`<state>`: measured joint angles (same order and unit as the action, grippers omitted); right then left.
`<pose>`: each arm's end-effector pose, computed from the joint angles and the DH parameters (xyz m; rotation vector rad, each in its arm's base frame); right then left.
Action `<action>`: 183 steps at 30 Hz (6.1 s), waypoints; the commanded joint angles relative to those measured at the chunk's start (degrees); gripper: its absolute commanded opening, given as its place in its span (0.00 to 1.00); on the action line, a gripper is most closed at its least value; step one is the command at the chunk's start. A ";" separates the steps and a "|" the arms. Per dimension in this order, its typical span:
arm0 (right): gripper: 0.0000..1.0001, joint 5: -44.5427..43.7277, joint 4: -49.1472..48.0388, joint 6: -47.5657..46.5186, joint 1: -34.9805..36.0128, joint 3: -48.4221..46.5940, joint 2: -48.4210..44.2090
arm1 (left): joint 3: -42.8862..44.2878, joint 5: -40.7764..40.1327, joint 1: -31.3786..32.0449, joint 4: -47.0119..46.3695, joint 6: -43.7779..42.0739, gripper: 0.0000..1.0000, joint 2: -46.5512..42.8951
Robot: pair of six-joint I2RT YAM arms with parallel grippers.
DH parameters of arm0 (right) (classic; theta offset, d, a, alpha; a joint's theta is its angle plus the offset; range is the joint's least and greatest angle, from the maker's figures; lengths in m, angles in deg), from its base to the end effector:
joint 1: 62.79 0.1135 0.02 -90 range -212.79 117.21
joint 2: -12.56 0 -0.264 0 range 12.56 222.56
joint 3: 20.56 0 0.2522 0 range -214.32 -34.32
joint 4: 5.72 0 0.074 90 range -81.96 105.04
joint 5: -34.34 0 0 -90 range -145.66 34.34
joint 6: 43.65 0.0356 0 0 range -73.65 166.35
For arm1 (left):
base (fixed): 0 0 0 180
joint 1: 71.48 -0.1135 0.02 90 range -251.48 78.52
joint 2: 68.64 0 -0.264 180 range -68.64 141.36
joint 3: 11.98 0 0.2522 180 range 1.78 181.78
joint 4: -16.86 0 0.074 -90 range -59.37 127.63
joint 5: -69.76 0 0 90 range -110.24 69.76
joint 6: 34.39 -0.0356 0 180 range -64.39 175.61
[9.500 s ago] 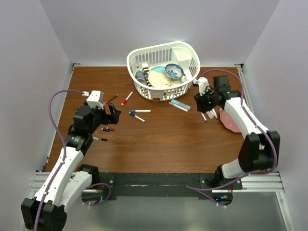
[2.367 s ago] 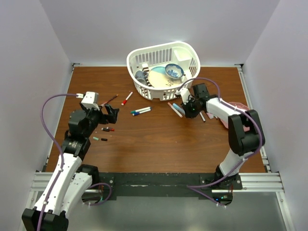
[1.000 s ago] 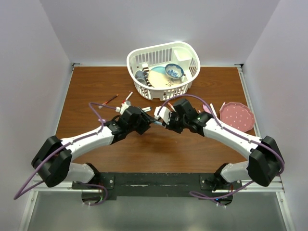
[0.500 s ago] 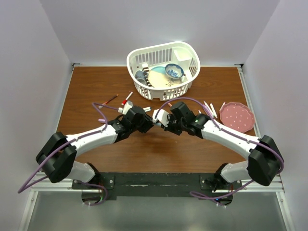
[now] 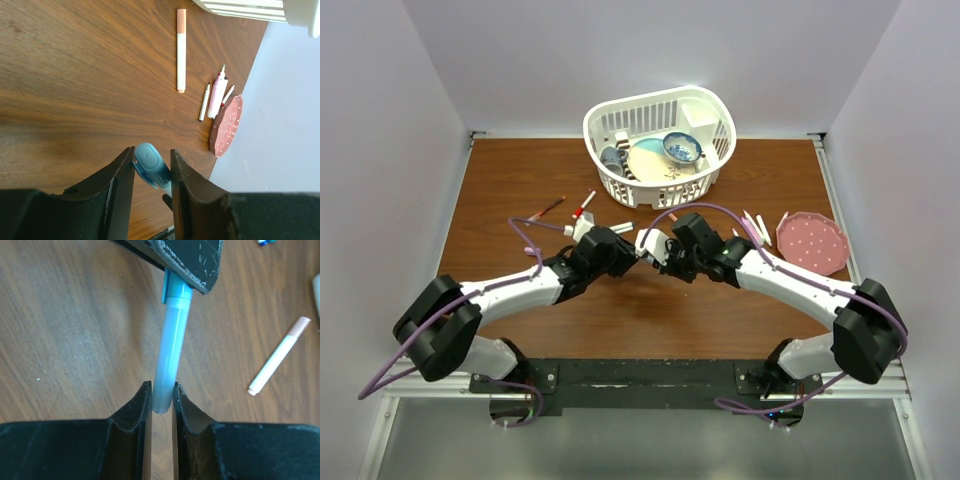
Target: Open the pen caps
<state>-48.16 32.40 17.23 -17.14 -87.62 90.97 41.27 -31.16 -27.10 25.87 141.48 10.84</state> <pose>0.1961 0.2072 0.2394 -1.5312 1.9064 0.2883 0.2099 -0.1959 0.1987 -0.9544 2.1868 -1.0239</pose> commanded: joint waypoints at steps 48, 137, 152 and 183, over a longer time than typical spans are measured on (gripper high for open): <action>0.00 28.89 -14.79 38.10 -10.40 0.48 5.09 | -19.36 9.51 -0.87 -60.65 -20.12 0.00 2.17; 0.00 14.29 2.89 10.49 -23.32 -5.06 3.24 | -12.24 -7.19 -40.43 20.04 -27.77 0.62 -21.20; 0.11 -13.48 -0.20 14.36 -32.64 -6.46 13.96 | -4.86 22.23 -40.43 9.08 -51.56 0.91 -32.90; 0.45 -11.67 1.11 6.92 -36.95 -9.19 12.92 | -4.77 22.08 -40.34 10.03 -67.14 0.93 -35.80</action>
<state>-63.89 32.88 29.23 -53.86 -95.11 110.29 36.65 -9.52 -67.12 38.40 75.77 -24.37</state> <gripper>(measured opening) 0.438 0.927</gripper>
